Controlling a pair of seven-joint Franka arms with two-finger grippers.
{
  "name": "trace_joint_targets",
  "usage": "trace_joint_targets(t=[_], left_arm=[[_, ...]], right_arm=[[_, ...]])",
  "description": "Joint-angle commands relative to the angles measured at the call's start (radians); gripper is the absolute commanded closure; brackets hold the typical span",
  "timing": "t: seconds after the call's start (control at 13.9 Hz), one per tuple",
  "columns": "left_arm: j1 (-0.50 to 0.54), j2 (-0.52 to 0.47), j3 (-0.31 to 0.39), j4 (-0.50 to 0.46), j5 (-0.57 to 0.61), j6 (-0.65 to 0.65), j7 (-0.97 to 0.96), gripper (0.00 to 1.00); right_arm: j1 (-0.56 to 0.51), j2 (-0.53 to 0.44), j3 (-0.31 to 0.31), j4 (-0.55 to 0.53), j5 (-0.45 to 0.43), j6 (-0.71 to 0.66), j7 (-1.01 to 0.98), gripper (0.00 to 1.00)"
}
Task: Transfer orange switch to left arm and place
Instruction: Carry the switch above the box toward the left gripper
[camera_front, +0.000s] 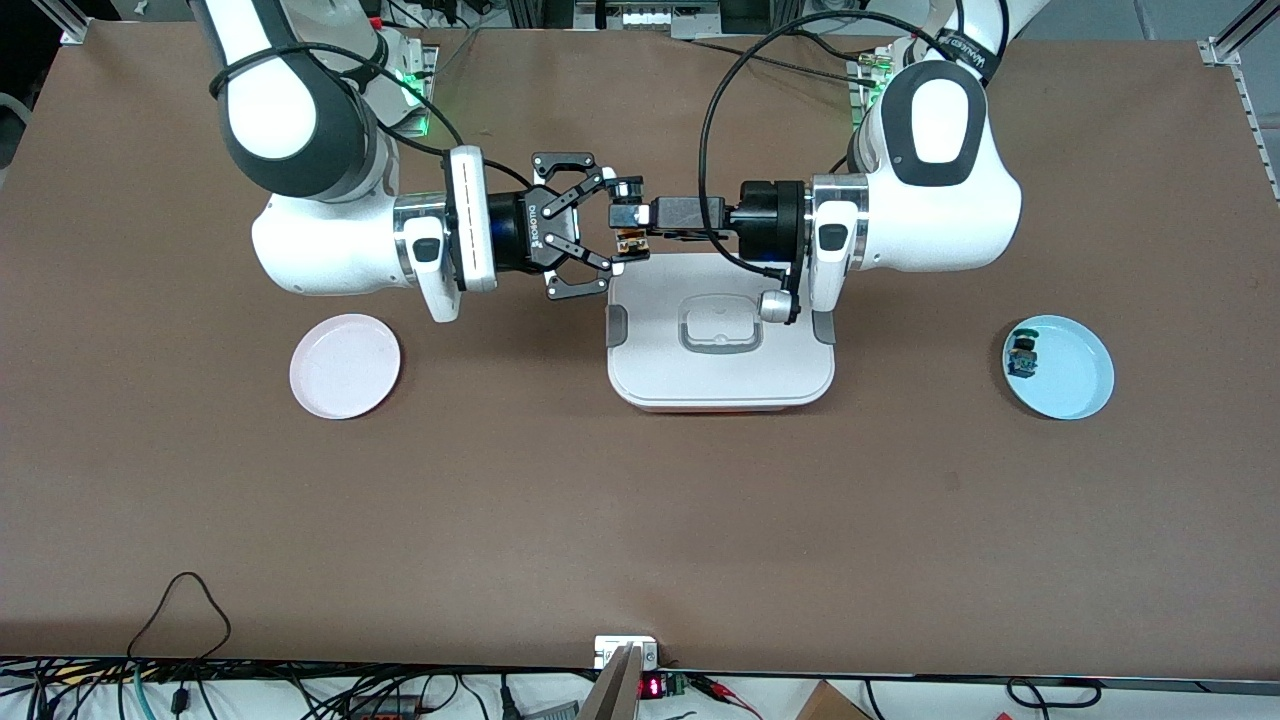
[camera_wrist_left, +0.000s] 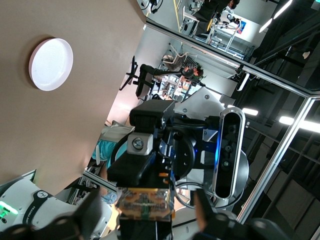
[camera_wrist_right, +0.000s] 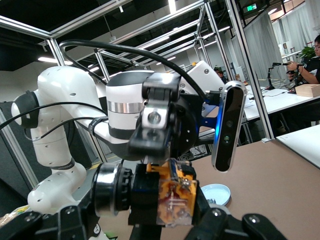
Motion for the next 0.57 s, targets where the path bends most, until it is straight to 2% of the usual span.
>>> trace_joint_targets(t=[0.0,0.22,0.5], left_arm=[[0.002,-0.001,0.003,0.007,-0.029,-0.001,0.023,0.74],[0.028,0.002,0.005,0.012,-0.025,-0.006,0.025,0.87],[0.032,-0.003,0.005,0.012,-0.024,-0.006,0.068,0.89]], right_arm=[[0.019,-0.015,-0.007,-0.006,0.032,0.024,-0.004,0.99],[0.018,-0.017,-0.007,-0.008,0.03,0.027,-0.004,0.99],[0.016,-0.02,-0.009,-0.008,0.027,0.026,-0.004,0.99]])
